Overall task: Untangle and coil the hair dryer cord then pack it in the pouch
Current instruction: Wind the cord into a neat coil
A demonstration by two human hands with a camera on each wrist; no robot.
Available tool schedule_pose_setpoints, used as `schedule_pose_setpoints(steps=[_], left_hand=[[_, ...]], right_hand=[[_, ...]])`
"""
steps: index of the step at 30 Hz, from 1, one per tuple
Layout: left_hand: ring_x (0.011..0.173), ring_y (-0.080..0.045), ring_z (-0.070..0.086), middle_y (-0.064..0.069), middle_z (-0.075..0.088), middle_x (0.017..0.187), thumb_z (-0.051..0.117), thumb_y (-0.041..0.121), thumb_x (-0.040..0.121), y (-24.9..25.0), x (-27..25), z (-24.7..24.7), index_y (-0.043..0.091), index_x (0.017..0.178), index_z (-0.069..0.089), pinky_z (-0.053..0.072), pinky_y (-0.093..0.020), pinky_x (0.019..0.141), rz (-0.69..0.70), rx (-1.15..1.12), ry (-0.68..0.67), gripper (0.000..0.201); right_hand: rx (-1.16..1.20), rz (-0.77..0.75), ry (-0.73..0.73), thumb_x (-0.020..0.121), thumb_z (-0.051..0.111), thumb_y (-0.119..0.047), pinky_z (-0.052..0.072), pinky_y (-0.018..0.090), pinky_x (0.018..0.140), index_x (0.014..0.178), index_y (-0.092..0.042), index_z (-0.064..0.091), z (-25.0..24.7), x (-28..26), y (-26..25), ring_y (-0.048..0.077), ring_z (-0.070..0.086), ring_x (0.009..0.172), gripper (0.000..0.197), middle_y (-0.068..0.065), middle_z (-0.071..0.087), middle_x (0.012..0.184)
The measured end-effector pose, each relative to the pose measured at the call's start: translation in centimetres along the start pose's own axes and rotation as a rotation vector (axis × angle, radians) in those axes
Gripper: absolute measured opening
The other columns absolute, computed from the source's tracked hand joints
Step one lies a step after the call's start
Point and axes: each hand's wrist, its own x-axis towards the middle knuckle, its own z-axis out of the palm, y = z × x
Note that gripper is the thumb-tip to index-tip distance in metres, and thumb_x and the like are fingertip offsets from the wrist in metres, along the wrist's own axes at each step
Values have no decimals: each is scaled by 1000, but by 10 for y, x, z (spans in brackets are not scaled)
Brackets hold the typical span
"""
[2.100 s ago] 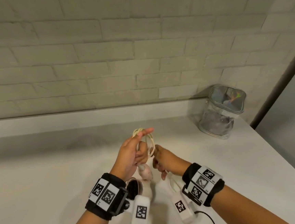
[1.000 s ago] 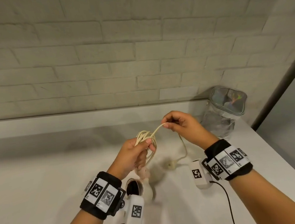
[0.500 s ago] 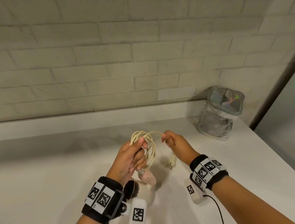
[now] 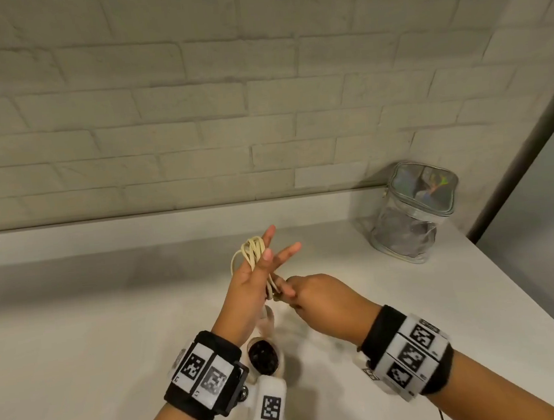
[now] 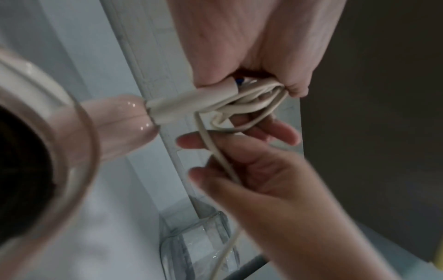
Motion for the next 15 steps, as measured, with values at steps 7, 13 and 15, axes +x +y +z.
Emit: schedule_pose_setpoints(steps=[7, 13, 15], left_hand=[[63, -6, 64, 33, 59, 111, 41, 37, 92, -7, 1, 12, 38, 132, 37, 50, -22, 82, 140, 154, 130, 40], [86, 11, 60, 24, 54, 102, 37, 39, 90, -7, 1, 10, 32, 141, 27, 46, -7, 74, 148, 379, 73, 52], [81, 1, 65, 10, 67, 89, 34, 50, 86, -8, 2, 6, 39, 140, 25, 50, -14, 76, 122, 551, 48, 55]], right_hand=[[-37, -68, 137, 79, 56, -4, 46, 31, 42, 83, -9, 64, -19, -13, 2, 26, 55, 49, 11, 8, 61, 70], [401, 151, 273, 84, 58, -11, 40, 19, 53, 74, -25, 33, -26, -24, -6, 2, 51, 58, 30, -17, 49, 64], [442, 124, 266, 83, 59, -9, 50, 25, 58, 79, -23, 35, -34, -24, -3, 4, 61, 69, 28, -22, 51, 68]])
